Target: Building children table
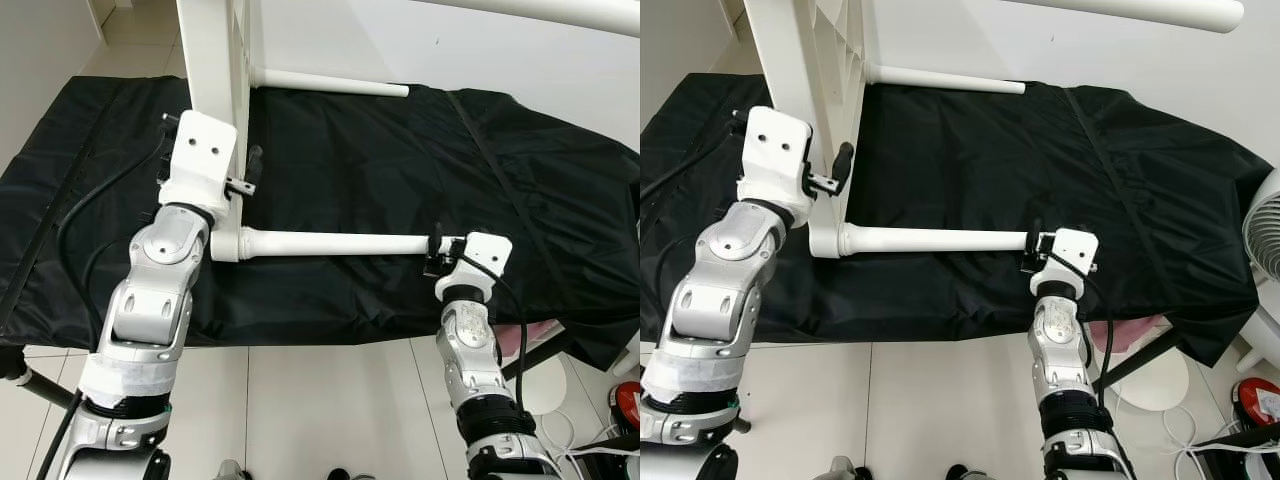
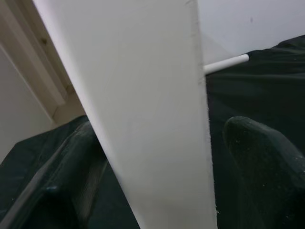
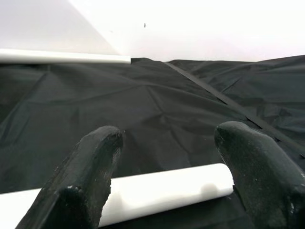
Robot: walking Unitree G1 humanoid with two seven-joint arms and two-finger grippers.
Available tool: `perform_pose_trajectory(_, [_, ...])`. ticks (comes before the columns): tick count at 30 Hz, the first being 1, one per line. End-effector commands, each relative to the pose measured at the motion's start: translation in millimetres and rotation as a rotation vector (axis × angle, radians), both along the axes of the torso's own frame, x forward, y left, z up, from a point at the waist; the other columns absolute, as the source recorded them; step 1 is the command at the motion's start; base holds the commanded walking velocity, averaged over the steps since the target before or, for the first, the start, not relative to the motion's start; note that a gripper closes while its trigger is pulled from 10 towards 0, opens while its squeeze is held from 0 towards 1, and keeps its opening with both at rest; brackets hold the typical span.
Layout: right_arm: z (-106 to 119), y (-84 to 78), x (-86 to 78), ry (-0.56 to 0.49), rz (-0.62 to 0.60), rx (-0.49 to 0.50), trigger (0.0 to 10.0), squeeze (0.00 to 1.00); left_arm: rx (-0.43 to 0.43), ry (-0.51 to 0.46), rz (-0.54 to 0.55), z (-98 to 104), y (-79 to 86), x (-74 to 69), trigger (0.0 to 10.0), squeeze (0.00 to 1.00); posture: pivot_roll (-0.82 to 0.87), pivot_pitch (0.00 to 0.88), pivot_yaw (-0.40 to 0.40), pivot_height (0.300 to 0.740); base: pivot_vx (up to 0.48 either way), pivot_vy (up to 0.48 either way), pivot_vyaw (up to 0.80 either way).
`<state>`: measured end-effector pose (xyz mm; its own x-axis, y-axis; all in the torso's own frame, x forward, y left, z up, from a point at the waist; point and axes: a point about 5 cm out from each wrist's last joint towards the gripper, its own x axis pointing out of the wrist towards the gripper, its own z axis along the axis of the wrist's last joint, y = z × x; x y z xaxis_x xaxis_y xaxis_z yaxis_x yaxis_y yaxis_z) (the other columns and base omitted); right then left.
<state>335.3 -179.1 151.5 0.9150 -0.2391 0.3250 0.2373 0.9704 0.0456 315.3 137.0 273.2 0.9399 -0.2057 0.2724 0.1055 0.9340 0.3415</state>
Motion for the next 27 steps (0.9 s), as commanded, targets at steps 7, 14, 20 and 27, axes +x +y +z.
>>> perform_pose_trajectory(7, [-3.3,2.0,1.3,0.007,0.009,0.010,10.0,0.00,0.036,0.134,-0.271,-19.3,-2.4,-25.8,10.0,0.00,0.18,0.132,-0.053,0.740,0.000,0.000,0.00])
perform_pose_trajectory(14, [-3.8,4.4,2.8,0.012,0.026,0.009,10.0,0.00,-0.030,0.181,-0.424,-18.2,0.1,-42.5,10.0,0.00,0.18,0.133,-0.057,0.740,0.000,0.000,0.00])
perform_pose_trajectory(20, [-4.9,5.2,3.1,0.018,0.034,0.017,10.0,0.00,-0.045,0.260,-0.542,-27.9,-1.7,-53.8,10.0,0.00,0.18,0.130,-0.058,0.740,0.000,0.000,0.00])
perform_pose_trajectory(27, [-8.6,1.9,0.4,0.037,0.036,0.027,10.0,0.00,-0.038,0.355,-0.608,-58.1,-10.8,-59.5,10.0,0.00,0.17,0.119,-0.057,0.740,0.000,0.000,0.00])
